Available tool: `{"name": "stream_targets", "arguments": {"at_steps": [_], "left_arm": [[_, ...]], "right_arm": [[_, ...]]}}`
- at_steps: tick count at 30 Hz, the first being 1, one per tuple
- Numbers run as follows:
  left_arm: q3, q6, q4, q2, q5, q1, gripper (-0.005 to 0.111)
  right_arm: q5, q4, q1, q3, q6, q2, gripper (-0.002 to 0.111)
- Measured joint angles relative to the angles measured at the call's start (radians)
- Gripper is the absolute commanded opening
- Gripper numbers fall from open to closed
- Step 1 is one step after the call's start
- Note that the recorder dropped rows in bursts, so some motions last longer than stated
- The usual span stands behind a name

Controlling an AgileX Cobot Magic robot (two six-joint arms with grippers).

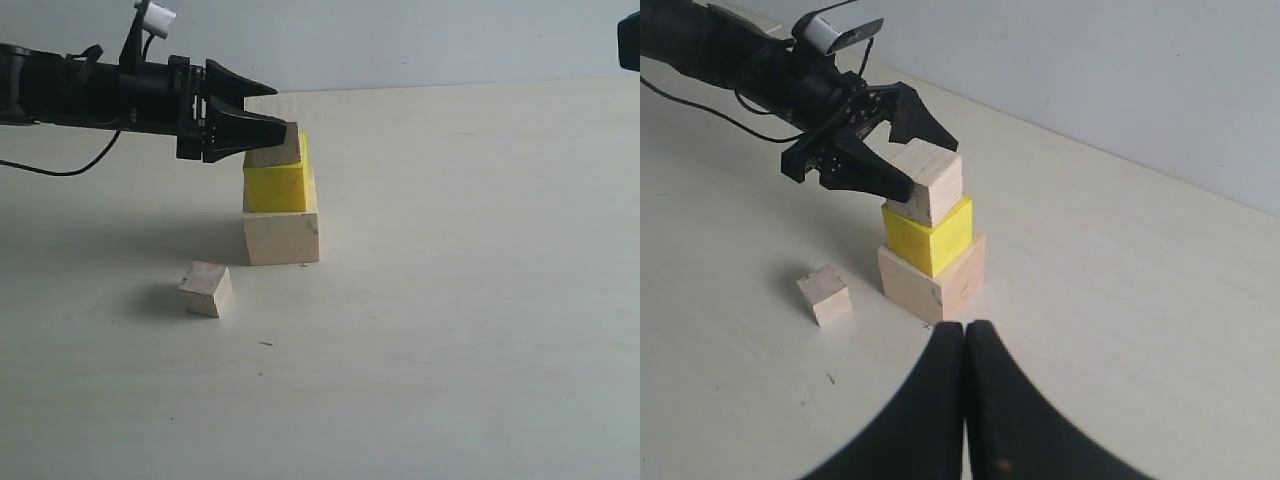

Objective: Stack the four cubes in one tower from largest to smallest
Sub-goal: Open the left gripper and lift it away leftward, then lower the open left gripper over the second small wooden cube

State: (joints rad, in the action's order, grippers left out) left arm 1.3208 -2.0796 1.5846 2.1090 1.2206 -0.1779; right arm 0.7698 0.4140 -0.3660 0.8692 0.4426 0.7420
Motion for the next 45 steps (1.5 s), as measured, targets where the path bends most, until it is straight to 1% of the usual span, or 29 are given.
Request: {"name": "stream_targets", "arguments": {"at_steps": [3,12,17,21,23,24,25,26,27,28,30,32,34,35,36,38,40,43,45], "left_arm": [[0.000,-0.002,0.008,-0.015,0.000,0.009,0.074],[-0.002,0.019,0.010,-0.095,-0.005,0.070,0.074],[-0.002,0.065,-0.017,-0.157,-0.006,0.074,0.074],[-0.002,0.144,-0.046,-0.206,-0.006,0.074,0.073],[-0.002,0.182,-0.062,-0.244,-0.004,0.074,0.057],[-0.002,0.198,-0.075,-0.260,-0.004,0.074,0.040],[-0.002,0.230,-0.107,-0.292,-0.004,0.074,0.031],[-0.002,0.251,-0.131,-0.311,-0.004,0.074,0.015],[-0.002,0.299,-0.175,-0.345,-0.002,0.074,0.006],[-0.002,0.330,-0.198,-0.364,-0.002,0.074,0.000],[-0.002,0.413,-0.266,-0.419,0.000,0.074,0.000],[-0.002,0.542,-0.309,-0.459,0.000,0.074,0.000],[-0.002,0.824,-0.441,-0.497,-0.085,0.074,0.000],[-0.002,0.994,-0.549,-0.505,-0.128,0.074,0.000],[-0.002,1.117,-0.663,-0.505,-0.144,0.074,0.000],[-0.016,1.271,-0.780,-0.505,-0.161,0.074,0.000],[-0.040,1.363,-0.839,-0.505,-0.174,0.069,0.000],[-0.098,1.416,-0.863,-0.505,-0.194,0.042,0.000],[-0.137,1.443,-0.876,-0.496,-0.202,0.015,0.005]], "right_arm": [[0.000,0.000,0.000,0.000,0.000,0.000,0.000],[0.000,0.000,0.000,0.000,0.000,0.000,0.000],[0.000,0.000,0.000,0.000,0.000,0.000,0.000],[0.000,0.000,0.000,0.000,0.000,0.000,0.000],[0.000,0.000,0.000,0.000,0.000,0.000,0.000],[0.000,0.000,0.000,0.000,0.000,0.000,0.000],[0.000,0.000,0.000,0.000,0.000,0.000,0.000],[0.000,0.000,0.000,0.000,0.000,0.000,0.000],[0.000,0.000,0.000,0.000,0.000,0.000,0.000],[0.000,0.000,0.000,0.000,0.000,0.000,0.000],[0.000,0.000,0.000,0.000,0.000,0.000,0.000],[0.000,0.000,0.000,0.000,0.000,0.000,0.000],[0.000,0.000,0.000,0.000,0.000,0.000,0.000],[0.000,0.000,0.000,0.000,0.000,0.000,0.000],[0.000,0.000,0.000,0.000,0.000,0.000,0.000],[-0.002,0.000,0.000,0.000,0.000,0.000,0.000],[-0.006,0.000,0.000,0.000,0.000,0.000,0.000],[-0.006,0.000,0.000,0.000,0.000,0.000,0.000],[-0.006,0.000,0.000,0.000,0.000,0.000,0.000]]}}
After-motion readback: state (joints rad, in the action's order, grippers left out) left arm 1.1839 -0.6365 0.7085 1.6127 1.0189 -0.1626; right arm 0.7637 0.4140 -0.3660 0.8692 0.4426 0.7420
